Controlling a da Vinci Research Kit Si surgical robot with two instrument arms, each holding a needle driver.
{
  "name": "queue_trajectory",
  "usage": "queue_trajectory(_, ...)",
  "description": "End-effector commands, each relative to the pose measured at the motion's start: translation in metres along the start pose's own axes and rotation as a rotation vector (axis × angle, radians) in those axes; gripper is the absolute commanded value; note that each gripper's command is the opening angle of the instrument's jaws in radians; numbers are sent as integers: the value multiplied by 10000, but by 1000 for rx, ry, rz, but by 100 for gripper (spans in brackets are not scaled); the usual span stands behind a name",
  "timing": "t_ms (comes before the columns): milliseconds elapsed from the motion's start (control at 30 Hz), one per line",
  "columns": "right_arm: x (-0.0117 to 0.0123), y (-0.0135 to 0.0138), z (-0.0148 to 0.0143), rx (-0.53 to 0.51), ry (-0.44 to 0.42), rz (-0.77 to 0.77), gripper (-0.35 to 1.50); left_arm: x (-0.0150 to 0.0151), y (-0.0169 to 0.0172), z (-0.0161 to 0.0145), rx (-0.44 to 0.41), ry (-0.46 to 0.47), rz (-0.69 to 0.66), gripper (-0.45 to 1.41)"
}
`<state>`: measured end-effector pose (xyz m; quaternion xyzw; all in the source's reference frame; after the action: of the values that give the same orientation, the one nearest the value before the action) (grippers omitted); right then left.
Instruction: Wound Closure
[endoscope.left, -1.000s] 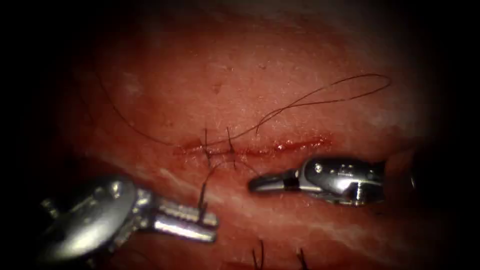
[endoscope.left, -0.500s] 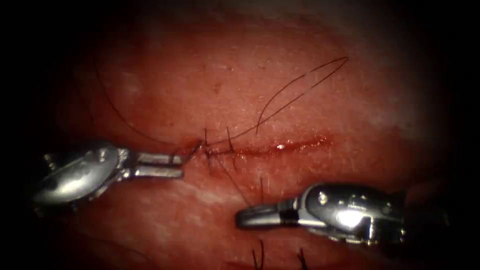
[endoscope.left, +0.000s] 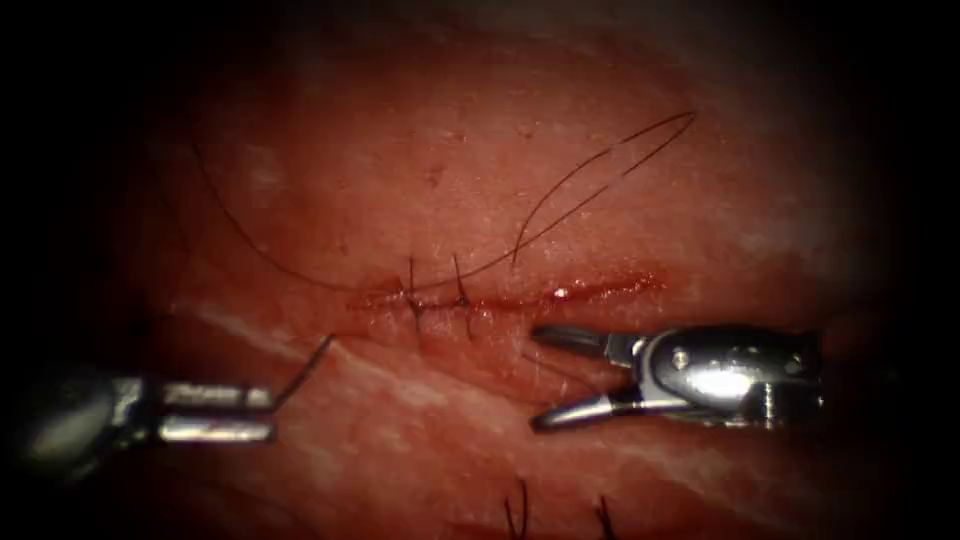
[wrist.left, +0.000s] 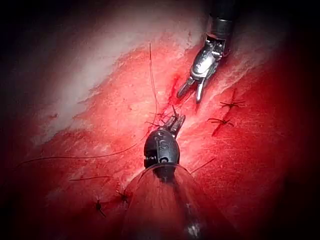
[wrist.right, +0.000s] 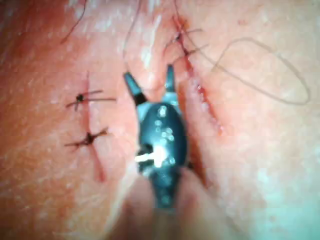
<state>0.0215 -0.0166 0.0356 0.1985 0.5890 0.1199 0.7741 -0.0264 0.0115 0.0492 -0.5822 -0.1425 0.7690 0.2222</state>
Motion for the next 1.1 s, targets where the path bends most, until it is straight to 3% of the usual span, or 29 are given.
queue_trajectory(33,-19,-3,8,-2,-3,-6,99,4,8,5,-9,3,3,-45)
queue_trajectory(200,-38,7,15,-17,-9,-15,79,21,16,-3,-14,4,13,-45)
queue_trajectory(233,-43,11,18,-21,-10,-17,40,22,17,-5,-15,4,12,-45)
queue_trajectory(267,-44,13,18,-22,-10,-18,-12,22,18,-6,-16,4,13,-45)
queue_trajectory(300,-46,14,18,-23,-11,-18,-35,22,18,-6,-16,4,13,-45)
queue_trajectory(633,-32,-7,4,-1,-6,-39,-35,18,13,-15,-17,3,14,-45)
queue_trajectory(733,-16,-48,-6,17,-2,-41,-35,6,3,-22,3,-5,17,-45)
queue_trajectory(833,-5,-66,-9,31,2,-41,-35,1,-1,-25,18,-11,18,-45)
queue_trajectory(900,22,-105,-14,56,14,-44,-35,-10,-10,-34,34,-18,19,-45)
queue_trajectory(1100,56,-141,-11,103,31,-44,-35,-21,-16,-40,49,-24,22,-45)
